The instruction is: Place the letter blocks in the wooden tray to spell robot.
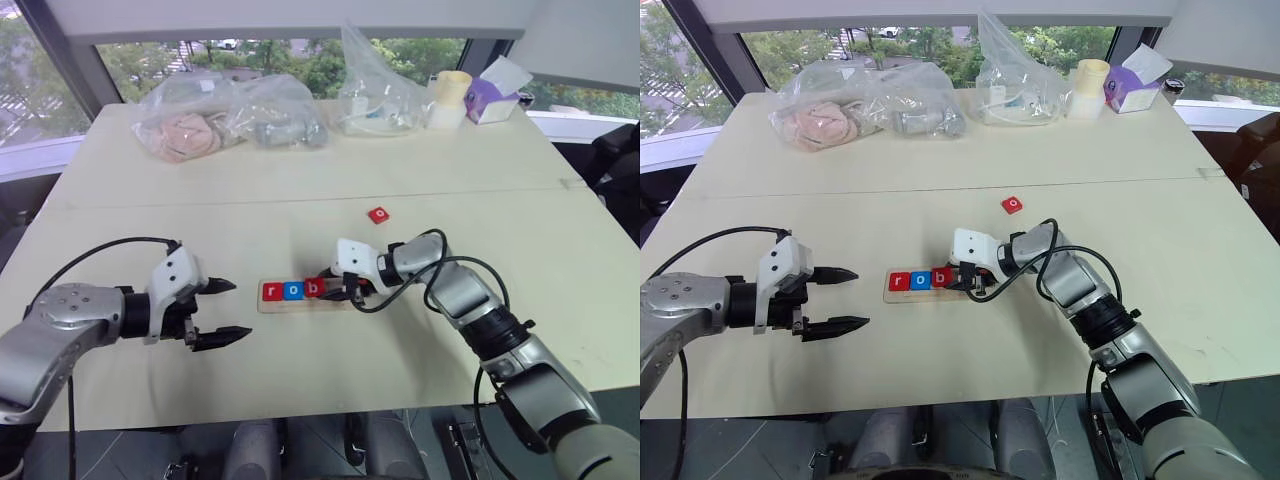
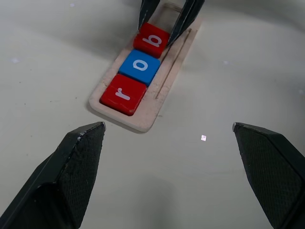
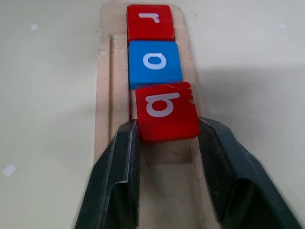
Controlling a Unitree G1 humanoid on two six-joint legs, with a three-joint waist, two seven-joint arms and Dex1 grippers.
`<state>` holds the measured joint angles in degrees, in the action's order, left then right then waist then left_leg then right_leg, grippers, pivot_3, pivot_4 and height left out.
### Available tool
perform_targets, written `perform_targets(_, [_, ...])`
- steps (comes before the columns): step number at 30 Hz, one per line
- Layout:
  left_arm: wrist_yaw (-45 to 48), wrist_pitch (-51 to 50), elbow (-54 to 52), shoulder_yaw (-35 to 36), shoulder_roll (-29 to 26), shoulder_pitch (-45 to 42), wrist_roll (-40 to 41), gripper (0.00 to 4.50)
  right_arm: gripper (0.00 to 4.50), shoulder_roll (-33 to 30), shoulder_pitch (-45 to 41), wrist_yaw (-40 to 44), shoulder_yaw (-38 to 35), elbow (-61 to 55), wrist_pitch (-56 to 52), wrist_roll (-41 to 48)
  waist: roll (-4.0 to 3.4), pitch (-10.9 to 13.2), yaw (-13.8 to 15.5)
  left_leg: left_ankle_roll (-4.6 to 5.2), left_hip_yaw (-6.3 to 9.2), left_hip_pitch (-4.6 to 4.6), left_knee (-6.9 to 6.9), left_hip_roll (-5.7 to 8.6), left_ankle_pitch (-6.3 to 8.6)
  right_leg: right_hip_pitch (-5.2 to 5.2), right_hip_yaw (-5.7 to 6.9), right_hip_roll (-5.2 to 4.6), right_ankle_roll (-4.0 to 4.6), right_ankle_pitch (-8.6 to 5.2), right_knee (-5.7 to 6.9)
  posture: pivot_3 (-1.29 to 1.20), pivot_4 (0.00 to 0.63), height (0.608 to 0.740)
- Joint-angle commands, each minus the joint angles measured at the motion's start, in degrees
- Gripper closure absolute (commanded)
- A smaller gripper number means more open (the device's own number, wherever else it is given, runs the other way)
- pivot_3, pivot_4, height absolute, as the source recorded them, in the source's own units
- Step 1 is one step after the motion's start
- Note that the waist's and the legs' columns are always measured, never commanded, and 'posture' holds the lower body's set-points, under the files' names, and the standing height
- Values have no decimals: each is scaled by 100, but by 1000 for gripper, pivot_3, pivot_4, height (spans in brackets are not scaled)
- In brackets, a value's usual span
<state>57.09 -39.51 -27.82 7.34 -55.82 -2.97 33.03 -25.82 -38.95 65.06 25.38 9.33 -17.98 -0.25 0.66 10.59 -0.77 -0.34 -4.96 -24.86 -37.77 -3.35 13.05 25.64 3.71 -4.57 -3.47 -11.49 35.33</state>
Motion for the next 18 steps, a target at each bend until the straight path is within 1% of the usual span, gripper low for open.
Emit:
perform_targets(1, [-19, 93, -37, 22, 18, -56, -41, 0, 799, 112, 19, 14, -91, -231, -62, 152, 0, 0, 0, 0, 0, 0, 0, 0, 0, 0, 0, 0, 0, 0, 0, 0, 150, 739])
perform_targets(2, [-15, 103, -22, 18, 18, -56, -52, 0, 275, 159, 7, -50, -136, -244, -67, 171, 0, 0, 0, 0, 0, 0, 0, 0, 0, 0, 0, 0, 0, 0, 0, 0, 150, 739])
perform_targets(3, [-10, 112, -6, 13, 19, -58, -61, 0, 77, 199, -19, -110, -172, -229, -81, 178, 0, 0, -1, 0, -1, 0, 0, 0, 0, 0, 0, 0, 0, 0, 0, 0, 150, 739])
perform_targets(9, [-15, 177, 75, -38, 61, -109, -136, 0, 77, 361, -301, -519, -710, 104, 247, 318, -1, 0, -3, -1, -2, 0, 0, 0, 0, 2, 0, 0, 0, 0, 1, 0, 150, 739])
perform_targets(14, [3, 202, 92, -77, 95, -124, -161, 0, 77, 285, -286, -488, -1048, 75, 261, 548, 0, 0, 4, -1, -2, 0, 0, 0, 0, 0, 0, -1, 0, 0, 0, 0, 150, 739])
perform_targets(16, [-1, 213, 106, -111, 117, -140, -170, 0, 77, 272, -217, -742, -1039, 191, 394, 349, 0, 0, -1, -1, -4, 0, 1, 0, 0, 0, -1, -1, 0, 0, 0, 0, 150, 739])
perform_targets(18, [-14, 215, 125, -163, 148, -187, -178, 0, 77, 223, -101, -870, -877, 326, 673, 95, 0, 0, -3, -1, -4, 0, 1, 0, 0, 1, -1, 0, 0, 0, 0, 0, 150, 739])
